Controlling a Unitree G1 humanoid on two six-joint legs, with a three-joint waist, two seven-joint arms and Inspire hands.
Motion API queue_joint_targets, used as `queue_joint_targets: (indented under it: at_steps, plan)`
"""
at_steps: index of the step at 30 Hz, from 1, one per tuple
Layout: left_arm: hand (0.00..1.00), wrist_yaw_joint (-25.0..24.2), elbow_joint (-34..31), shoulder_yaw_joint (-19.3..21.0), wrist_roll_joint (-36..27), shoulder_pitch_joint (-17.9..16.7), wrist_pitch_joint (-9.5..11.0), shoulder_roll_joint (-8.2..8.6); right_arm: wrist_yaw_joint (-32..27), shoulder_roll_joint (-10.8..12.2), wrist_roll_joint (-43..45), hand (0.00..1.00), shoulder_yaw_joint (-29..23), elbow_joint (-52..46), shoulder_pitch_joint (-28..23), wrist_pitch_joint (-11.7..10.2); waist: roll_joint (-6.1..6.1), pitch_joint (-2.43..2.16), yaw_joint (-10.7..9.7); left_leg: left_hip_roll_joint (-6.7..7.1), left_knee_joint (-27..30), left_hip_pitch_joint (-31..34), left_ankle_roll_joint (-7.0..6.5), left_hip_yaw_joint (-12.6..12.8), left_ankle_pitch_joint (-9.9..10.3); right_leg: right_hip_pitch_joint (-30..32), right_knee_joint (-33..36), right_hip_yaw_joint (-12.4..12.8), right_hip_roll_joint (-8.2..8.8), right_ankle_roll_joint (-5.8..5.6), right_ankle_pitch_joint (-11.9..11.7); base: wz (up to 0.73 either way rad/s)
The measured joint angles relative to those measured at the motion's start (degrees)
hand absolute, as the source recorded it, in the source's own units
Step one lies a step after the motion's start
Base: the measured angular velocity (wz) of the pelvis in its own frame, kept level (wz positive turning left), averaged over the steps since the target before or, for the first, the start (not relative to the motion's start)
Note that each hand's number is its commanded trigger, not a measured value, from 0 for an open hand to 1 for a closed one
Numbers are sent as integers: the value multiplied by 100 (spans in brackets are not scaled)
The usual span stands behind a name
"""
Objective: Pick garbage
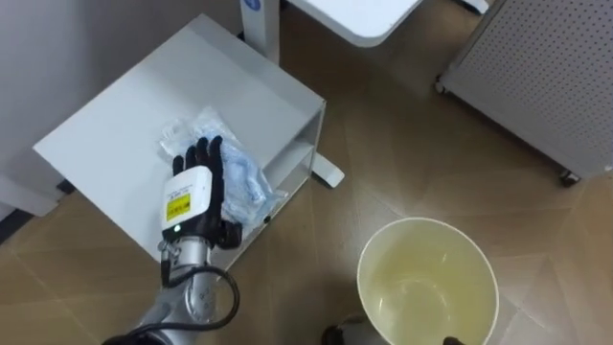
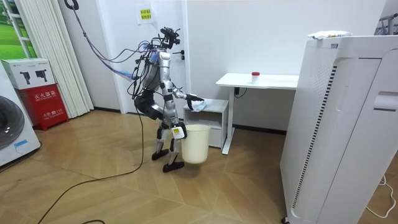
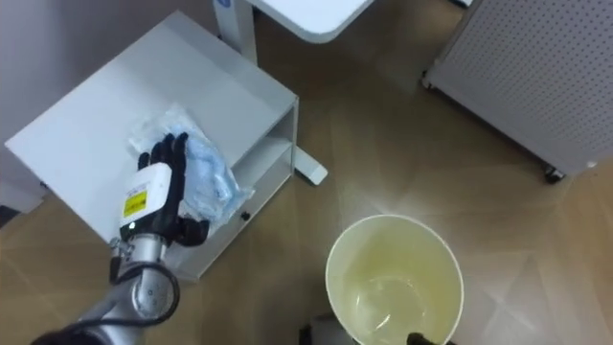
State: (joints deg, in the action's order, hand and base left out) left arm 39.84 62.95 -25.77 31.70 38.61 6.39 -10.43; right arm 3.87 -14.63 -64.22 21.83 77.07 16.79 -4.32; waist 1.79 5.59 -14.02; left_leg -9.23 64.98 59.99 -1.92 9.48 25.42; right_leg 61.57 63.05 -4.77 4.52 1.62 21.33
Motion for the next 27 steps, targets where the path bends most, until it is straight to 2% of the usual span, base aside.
queue_joint_targets:
  at_steps: [6, 7, 9, 14, 19, 25, 27]
  plan:
    - [0, -61, 55, -276, 198, 136, -31, 7, 7, -7, -3, 100, 0, 197, 0, 16, 2, -1, -39, -8, 94, 88, 16, -33, 8, 85, 97, 11, -39, 19, 12, 0]
    - [14, -97, 78, -309, 285, 139, -77, 6, 13, -13, -3, 100, 1, 198, 1, 17, 2, -1, -54, -15, 106, 117, 19, -33, 7, 117, 108, 22, -54, 19, 11, 0]
    - [100, -203, 115, -370, 410, 146, -143, 4, 45, -15, -6, 100, 8, 204, 0, 33, 1, -1, -116, -15, 160, 203, 28, -33, 12, 218, 178, 38, -56, 25, 15, 0]
    - [100, -219, 119, -377, 614, 193, -184, 11, 136, -17, -81, 100, 153, 336, -10, 71, 0, 0, -157, -9, 204, 341, 35, -35, 15, 376, 240, 65, -66, 40, 18, -2]
    - [100, -85, 233, -376, 667, 494, -201, -145, 129, -66, -73, 100, 193, 332, -47, 175, -2, -1, -165, -28, 232, 284, 55, -33, 27, 333, 268, 79, -90, 52, 28, -3]
    - [100, -99, 604, -368, 667, 514, -231, -135, 123, -81, -42, 100, 208, 317, -76, 248, -29, -3, -198, -29, 208, 89, 105, -26, 65, 201, 252, 148, -146, 52, 28, -7]
    - [100, -278, 756, -370, 668, 486, -239, -134, 123, -58, -45, 100, 210, 318, -77, 255, -39, -1, -259, -33, 184, 22, 113, -19, 67, 146, 233, 151, -148, 58, 27, 0]
